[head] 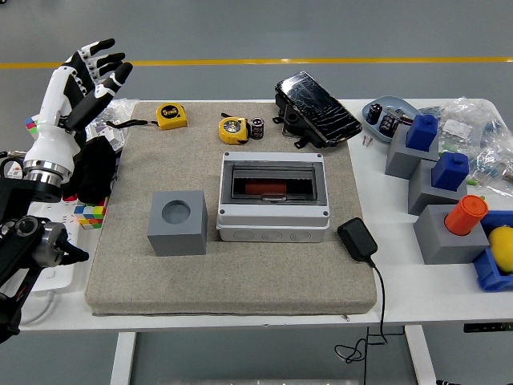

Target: Fetch the battery,place it into the box,close the lid of the box

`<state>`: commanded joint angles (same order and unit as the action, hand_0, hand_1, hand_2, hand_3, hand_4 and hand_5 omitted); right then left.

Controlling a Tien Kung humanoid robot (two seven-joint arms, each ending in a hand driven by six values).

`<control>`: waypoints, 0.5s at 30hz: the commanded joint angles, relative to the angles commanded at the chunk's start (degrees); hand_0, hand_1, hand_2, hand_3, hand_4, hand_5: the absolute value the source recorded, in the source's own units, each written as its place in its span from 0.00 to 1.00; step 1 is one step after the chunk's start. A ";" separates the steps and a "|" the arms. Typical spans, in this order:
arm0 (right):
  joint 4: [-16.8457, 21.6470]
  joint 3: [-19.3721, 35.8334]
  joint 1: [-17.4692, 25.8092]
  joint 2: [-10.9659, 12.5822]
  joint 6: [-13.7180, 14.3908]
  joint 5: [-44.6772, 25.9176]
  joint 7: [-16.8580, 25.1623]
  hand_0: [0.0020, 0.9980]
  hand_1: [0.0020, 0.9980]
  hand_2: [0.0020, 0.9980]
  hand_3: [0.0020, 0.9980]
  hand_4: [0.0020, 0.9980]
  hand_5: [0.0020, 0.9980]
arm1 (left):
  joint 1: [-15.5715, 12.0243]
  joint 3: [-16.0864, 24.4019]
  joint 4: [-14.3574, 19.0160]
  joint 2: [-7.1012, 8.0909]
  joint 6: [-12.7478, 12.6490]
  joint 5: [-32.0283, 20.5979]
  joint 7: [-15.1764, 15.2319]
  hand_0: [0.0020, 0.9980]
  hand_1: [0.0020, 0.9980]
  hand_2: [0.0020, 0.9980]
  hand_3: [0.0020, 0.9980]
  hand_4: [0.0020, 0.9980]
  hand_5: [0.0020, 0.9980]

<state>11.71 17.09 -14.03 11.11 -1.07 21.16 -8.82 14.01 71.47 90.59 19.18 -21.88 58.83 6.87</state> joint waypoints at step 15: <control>-0.20 -1.49 -0.29 0.70 -0.10 -0.07 -0.22 0.67 0.66 0.62 0.53 0.90 0.49 | -3.37 5.92 0.80 0.25 -0.36 -3.33 2.53 0.60 0.74 0.70 0.74 1.00 0.50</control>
<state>11.51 15.60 -14.32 11.82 -1.17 21.09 -9.04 10.64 77.38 91.39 19.43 -22.25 55.50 9.40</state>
